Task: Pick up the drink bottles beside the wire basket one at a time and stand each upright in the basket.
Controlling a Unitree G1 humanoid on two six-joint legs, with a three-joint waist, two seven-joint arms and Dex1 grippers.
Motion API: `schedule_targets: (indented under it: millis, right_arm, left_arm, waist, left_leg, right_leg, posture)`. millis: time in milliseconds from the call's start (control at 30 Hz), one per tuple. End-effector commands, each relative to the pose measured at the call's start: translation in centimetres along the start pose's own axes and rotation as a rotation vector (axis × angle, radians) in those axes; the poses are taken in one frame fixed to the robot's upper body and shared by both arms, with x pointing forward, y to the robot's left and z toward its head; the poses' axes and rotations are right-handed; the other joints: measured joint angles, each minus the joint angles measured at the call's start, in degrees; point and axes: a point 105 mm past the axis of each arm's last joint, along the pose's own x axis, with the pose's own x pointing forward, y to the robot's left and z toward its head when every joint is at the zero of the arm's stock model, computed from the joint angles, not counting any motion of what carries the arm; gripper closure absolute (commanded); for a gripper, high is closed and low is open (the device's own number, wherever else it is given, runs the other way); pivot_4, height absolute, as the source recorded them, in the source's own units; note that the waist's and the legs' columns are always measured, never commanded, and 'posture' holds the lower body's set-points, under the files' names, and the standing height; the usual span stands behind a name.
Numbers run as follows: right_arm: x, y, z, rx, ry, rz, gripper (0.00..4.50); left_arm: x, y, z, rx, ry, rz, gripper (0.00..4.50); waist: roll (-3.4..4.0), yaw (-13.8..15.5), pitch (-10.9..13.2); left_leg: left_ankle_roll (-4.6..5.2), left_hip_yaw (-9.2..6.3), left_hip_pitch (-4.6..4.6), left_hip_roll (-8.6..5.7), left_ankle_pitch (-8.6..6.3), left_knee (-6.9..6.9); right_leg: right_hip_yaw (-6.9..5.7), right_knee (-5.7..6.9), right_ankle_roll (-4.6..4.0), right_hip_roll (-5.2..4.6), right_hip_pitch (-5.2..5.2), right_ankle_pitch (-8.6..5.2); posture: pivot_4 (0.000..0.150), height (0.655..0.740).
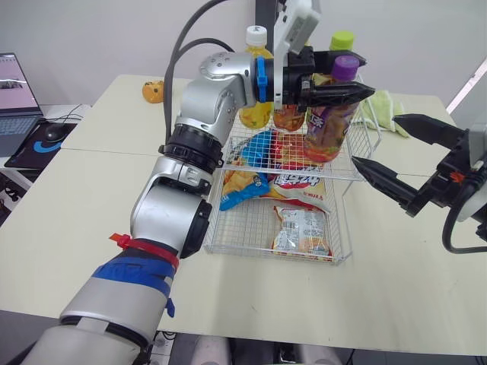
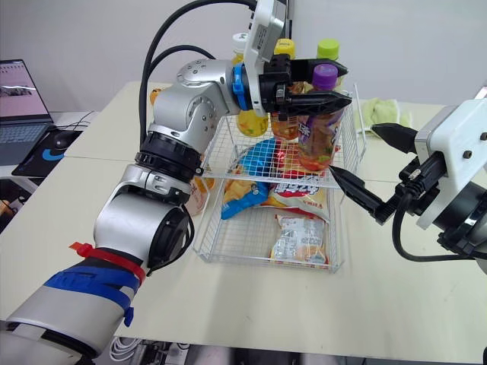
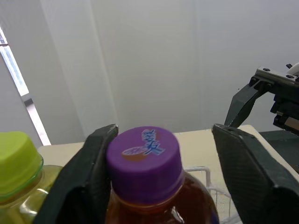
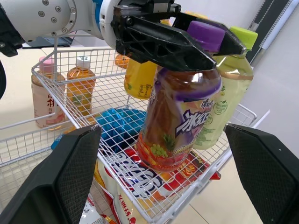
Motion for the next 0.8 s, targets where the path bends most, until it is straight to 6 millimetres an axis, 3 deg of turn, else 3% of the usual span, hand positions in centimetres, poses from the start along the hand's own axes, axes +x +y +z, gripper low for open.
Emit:
schedule_targets:
  millis: [33,167,400,500,633,733,800]
  right_arm:
    - [-0.1,-0.1,0.8,-0.014,-0.033,0.012,0.00]
    - [0.0,0.3,1.1,0.000,-0.047,0.073,0.00]
    - [1.2,3.2,1.9,0.084,-0.098,0.313,0.00]
    - [2.7,3.8,2.0,0.103,-0.134,0.370,0.00]
    - [5.1,4.0,1.6,0.082,-0.156,0.407,0.00]
    - [6.0,4.1,1.9,0.096,-0.193,0.462,0.00]
    - [6.3,4.4,1.9,0.103,-0.204,0.496,0.00]
  left_arm:
    - [-0.5,-0.3,4.5,0.063,-0.123,-0.016,0.02]
    - [-3.2,-0.2,6.3,0.046,-0.161,0.033,0.02]
    - [-11.8,-0.1,4.6,0.053,-0.060,0.329,0.02]
    - [-14.9,-0.2,3.7,0.055,-0.033,0.486,0.02]
    - [-18.8,-1.4,2.6,0.077,0.021,0.679,0.02]
    - [-22.8,-3.0,1.7,0.062,0.074,0.859,0.02]
    - [-24.3,-4.1,1.3,0.052,0.094,0.920,0.02]
  waist:
    - [0.00,0.00,0.00]
    - [0.00,-0.17,0.00]
    - [0.10,-0.53,-0.05]
    - [0.08,-0.59,-0.05]
    - [0.07,-0.52,-0.06]
    - [0.07,-0.44,-0.06]
    - [0.07,-0.51,-0.06]
  left_leg:
    - [0.00,0.00,0.00,0.00,0.00,0.00]
    - [0.00,0.01,0.05,0.01,0.00,0.00]
    - [-0.03,-0.01,0.79,0.05,-0.01,-0.13]
    - [-0.03,-0.02,0.87,0.09,-0.01,-0.08]
    - [-0.04,0.02,0.91,0.08,-0.01,-0.05]
    - [-0.04,0.03,0.89,0.08,-0.01,-0.06]
    - [-0.05,0.01,0.88,0.10,-0.02,-0.08]
  right_leg:
    - [0.00,0.00,0.00,0.00,0.00,0.00]
    - [0.05,0.03,0.00,0.02,0.00,0.00]
    - [0.49,0.12,0.00,0.20,0.47,0.00]
    - [0.57,0.10,0.01,0.24,0.56,-0.01]
    - [0.70,0.10,0.03,0.24,0.61,0.01]
    - [0.73,0.09,0.02,0.24,0.59,0.02]
    - [0.77,0.07,0.02,0.26,0.58,0.02]
  posture:
    - [0.150,0.7400]
    - [0.150,0.7400]
    - [0.150,0.7400]
    - [0.150,0.7400]
    - [0.150,0.7400]
    - [0.150,0.7400]
    - [0.150,0.7400]
